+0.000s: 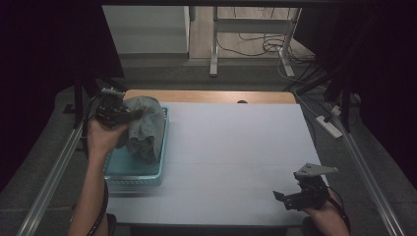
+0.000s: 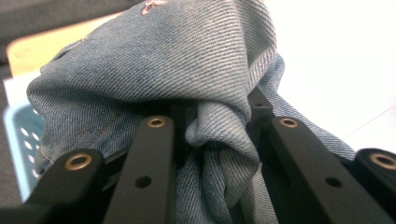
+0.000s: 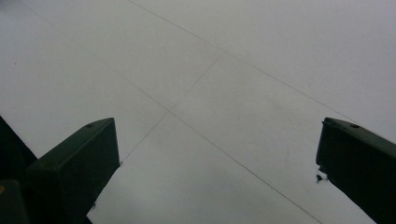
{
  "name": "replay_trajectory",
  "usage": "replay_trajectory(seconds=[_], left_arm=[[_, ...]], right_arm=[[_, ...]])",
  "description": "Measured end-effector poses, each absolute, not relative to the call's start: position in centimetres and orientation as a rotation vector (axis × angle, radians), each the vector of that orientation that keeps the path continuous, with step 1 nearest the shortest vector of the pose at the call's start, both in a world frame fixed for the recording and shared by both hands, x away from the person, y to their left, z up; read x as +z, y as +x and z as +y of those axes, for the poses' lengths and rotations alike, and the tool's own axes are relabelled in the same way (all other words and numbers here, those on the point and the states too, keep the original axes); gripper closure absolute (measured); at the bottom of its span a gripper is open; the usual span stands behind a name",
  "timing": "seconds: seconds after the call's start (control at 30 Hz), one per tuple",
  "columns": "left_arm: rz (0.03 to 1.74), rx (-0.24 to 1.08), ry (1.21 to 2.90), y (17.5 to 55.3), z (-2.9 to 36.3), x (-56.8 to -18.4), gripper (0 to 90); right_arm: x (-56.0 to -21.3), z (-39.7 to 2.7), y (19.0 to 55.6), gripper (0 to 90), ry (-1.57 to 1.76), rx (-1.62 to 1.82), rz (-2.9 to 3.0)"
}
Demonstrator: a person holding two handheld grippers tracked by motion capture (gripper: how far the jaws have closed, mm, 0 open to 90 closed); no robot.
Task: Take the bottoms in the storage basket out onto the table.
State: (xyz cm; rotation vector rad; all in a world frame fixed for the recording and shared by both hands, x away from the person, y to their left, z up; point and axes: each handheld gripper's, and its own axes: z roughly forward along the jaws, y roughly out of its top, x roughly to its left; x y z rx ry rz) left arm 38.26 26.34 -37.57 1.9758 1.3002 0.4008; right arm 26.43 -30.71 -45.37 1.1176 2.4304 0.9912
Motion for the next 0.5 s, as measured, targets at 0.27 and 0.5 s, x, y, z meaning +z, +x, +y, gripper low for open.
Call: replay_trajectory(seconds=[0.27,0.5], left_arm=[[1.236,0.399,1.906,36.9,26.5,-35.4,71.8],[1.209,0.368,1.87,36.6,26.8,-34.8,71.7]], right_arm=[[-45.4,-30.7,26.4,0.0,1.116,0.989,2.429],[-45.4,-30.7,26.4,0.0,1.113,0.984,2.431]])
